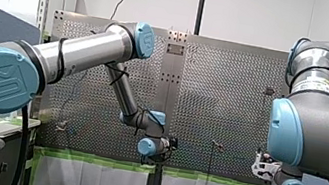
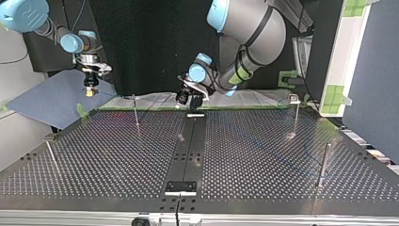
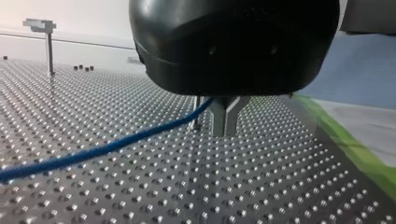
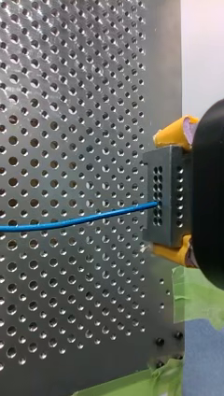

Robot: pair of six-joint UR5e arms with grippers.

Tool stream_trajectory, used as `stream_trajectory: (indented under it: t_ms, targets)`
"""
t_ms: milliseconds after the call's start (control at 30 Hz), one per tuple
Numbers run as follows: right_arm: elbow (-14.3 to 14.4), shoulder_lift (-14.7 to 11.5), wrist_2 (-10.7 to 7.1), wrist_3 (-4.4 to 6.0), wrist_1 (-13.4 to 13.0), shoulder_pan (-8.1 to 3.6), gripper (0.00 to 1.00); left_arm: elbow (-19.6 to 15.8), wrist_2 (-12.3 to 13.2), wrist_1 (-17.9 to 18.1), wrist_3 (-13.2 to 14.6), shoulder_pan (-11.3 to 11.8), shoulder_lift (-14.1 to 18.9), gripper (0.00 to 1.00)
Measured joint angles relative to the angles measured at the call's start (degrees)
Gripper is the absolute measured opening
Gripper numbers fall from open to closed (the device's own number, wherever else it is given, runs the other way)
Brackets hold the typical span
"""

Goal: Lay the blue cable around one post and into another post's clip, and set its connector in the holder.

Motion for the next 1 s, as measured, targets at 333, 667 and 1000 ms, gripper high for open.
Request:
stream_trajectory:
  t_ms: [333, 667, 1000]
  targets:
    - [-4.1, 0.0, 0.56, -0.72, 4.1, 0.08, 0.24, 1.5, 0.0, -1.8, -0.3, 1.1, 0.0, 0.00]
    - [-6.4, 0.0, 0.55, -0.60, 5.3, 0.35, 0.24, 1.7, 0.1, -2.0, -0.3, 1.3, 0.0, 0.00]
    - [-6.9, 0.0, 0.60, -0.51, 5.9, 0.79, 0.24, 1.8, 0.1, -2.2, -0.3, 1.3, 0.0, 0.00]
